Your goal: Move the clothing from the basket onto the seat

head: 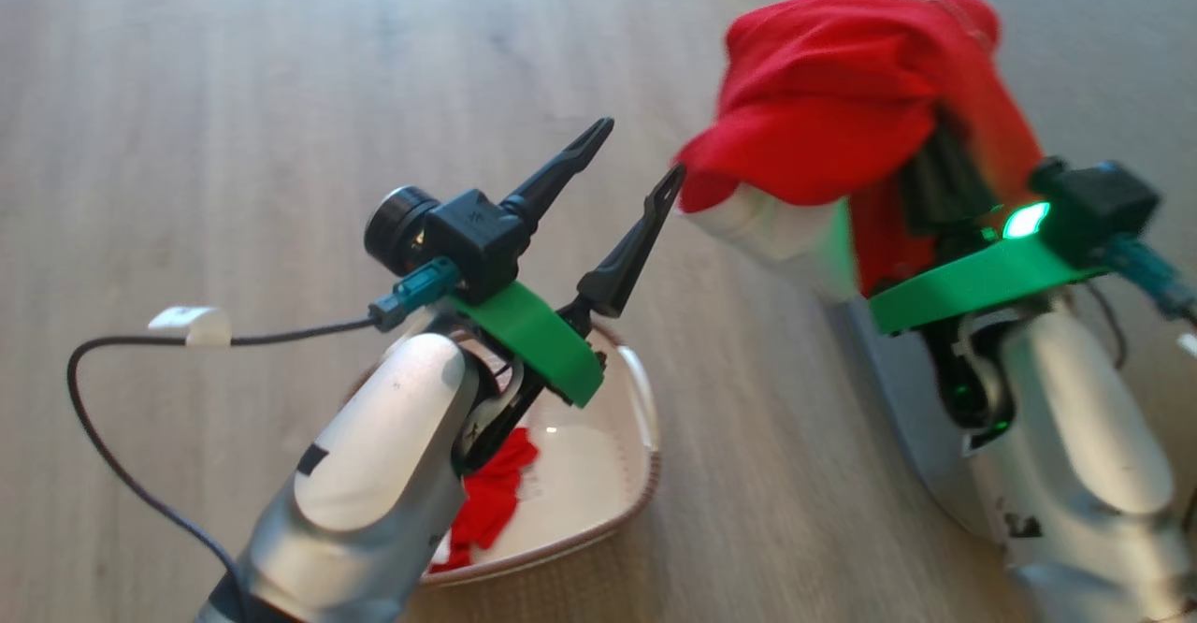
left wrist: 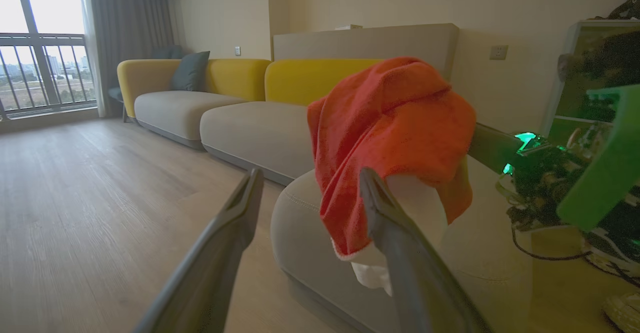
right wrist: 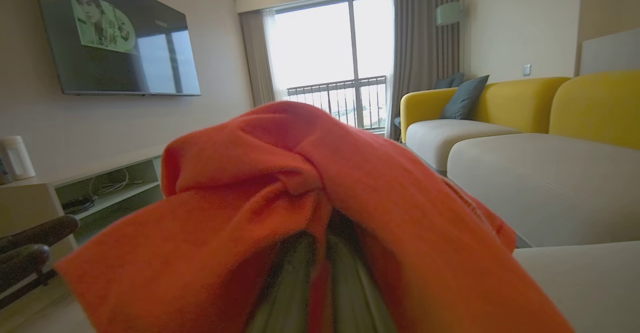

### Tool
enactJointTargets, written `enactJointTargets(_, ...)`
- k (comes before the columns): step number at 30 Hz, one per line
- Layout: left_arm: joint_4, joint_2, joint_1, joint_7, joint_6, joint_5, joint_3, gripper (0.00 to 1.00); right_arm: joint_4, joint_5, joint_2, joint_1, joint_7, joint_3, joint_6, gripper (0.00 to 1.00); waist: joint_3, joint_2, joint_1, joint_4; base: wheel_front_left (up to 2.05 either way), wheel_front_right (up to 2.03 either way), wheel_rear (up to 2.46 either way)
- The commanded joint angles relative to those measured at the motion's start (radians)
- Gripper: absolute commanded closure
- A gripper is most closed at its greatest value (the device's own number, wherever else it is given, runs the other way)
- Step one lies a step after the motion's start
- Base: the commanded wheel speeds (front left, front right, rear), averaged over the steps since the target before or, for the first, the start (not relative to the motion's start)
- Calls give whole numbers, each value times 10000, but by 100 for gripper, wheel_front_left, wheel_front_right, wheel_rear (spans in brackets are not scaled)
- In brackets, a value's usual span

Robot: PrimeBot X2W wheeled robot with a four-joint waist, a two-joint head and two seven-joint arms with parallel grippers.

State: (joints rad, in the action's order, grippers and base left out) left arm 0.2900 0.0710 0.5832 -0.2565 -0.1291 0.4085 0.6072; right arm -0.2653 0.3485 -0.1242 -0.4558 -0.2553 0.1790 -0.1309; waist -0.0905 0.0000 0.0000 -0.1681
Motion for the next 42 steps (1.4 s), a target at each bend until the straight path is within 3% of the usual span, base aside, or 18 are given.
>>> enactJointTargets(1,-285,211,197,-53,-8,-114,-394,0,520,-75,33,-63,-65,-75,2,100,-251,0,0,-819,0,0,0)
enactJointTargets(7,-400,411,41,-53,-12,-126,-203,0,1015,-130,3,472,-65,-1063,2,100,-456,0,0,-2001,0,0,0)
enactJointTargets(15,-564,618,-374,-53,-14,-166,-187,0,1222,-128,128,1113,-65,-1557,2,100,-525,0,0,-3507,0,0,0)
enactJointTargets(28,-660,763,172,-53,-15,-222,892,0,1850,-411,19,1499,-65,-2506,2,100,-1431,0,0,-3729,0,0,0)
enactJointTargets(36,-1127,1245,552,-53,-15,-418,1394,0,511,-748,-891,-689,-65,-2970,2,100,-2930,0,0,-3679,0,0,0)
enactJointTargets(42,-1506,1525,1195,-53,-15,-460,2017,0,-596,-946,-1325,-2120,-65,-3894,2,100,-4092,0,0,-3185,0,0,0)
